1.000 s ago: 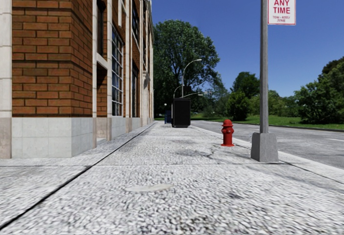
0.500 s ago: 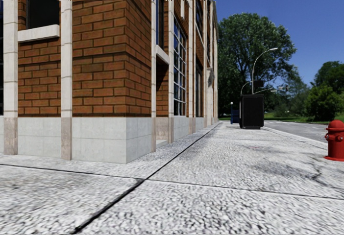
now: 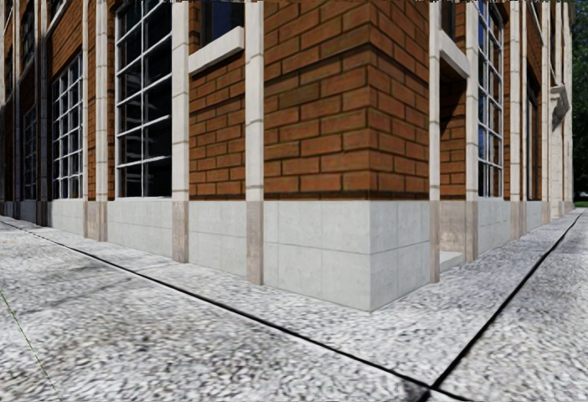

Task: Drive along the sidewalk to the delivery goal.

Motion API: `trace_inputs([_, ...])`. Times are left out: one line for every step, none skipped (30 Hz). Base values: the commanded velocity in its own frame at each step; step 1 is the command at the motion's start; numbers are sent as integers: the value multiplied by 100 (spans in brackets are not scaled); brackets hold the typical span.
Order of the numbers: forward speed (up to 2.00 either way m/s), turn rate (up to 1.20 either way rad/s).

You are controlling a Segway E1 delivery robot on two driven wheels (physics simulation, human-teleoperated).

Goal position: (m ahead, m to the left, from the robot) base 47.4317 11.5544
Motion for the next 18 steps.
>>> trace_inputs([200,120])
trace_inputs([200,120])
trace_inputs([200,120])
trace_inputs([200,120])
trace_inputs([200,120])
trace_inputs([200,120])
trace_inputs([200,120])
trace_inputs([200,111])
trace_inputs([200,111])
trace_inputs([200,32])
trace_inputs([200,23])
trace_inputs([200,21])
trace_inputs([200,20])
trace_inputs([200,24])
trace_inputs([200,38])
trace_inputs([200,60])
trace_inputs([200,60])
trace_inputs([200,103])
